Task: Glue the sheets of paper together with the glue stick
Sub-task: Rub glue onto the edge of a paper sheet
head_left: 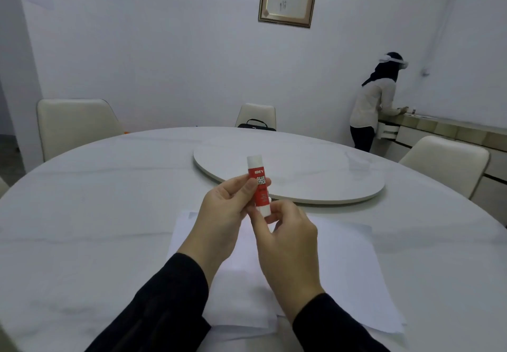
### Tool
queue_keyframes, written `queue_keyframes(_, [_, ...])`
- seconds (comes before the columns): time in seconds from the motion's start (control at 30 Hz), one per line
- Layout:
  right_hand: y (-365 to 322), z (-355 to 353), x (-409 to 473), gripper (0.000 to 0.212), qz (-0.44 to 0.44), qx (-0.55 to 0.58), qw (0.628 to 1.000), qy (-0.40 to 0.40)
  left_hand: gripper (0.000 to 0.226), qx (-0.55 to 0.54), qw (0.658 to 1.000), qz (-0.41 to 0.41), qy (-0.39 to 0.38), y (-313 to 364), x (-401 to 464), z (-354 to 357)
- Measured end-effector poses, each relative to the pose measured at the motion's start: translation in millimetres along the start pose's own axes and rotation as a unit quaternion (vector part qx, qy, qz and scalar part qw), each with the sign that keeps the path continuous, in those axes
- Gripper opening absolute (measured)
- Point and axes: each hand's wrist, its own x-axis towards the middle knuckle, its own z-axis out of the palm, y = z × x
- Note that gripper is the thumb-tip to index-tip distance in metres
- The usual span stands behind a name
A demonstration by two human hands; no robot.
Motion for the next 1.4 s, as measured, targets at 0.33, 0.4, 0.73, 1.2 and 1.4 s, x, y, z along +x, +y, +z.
queue_keyframes(0.33, [12.2,-5.8,5.3,0.043,0.293,0.553,0.748,-0.222,0.025,-0.008,0.999,-0.028,-0.036,2.7,-4.5,3.4])
queue_keyframes(0.4, [10.4,-4.0,0.1,0.038,0.228,0.404,0.868,-0.178,0.024,-0.001,0.999,-0.018,-0.031,1.4,-3.4,2.4])
queue_keyframes(0.73, [10.1,-4.6,-0.1,0.044,0.28,0.679,0.624,-0.268,0.025,-0.033,0.997,-0.022,-0.072,4.3,-4.1,7.3])
queue_keyframes(1.2, [3.5,-6.1,-6.1,0.036,0.173,0.377,0.905,-0.094,0.027,-0.022,0.998,-0.006,-0.06,0.9,-2.5,6.6])
queue_keyframes(1.4, [5.8,-9.8,0.6,0.054,0.321,0.615,0.683,-0.229,0.027,-0.018,0.997,-0.013,-0.072,0.2,-2.6,8.2])
